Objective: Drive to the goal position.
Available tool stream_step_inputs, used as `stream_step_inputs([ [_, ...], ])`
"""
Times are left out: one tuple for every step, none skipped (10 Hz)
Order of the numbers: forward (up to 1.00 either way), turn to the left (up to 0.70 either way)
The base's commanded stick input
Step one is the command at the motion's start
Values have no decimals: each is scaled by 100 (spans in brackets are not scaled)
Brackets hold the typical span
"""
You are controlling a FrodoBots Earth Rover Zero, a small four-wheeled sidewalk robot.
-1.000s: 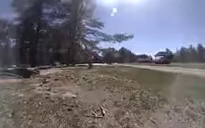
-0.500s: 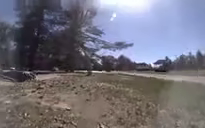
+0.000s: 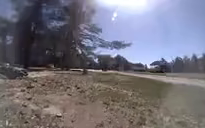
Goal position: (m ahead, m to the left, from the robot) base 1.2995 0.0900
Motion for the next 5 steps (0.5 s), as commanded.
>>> stream_step_inputs([
  [69, 6],
  [69, 6],
  [69, 6],
  [69, 6],
  [69, 6],
])
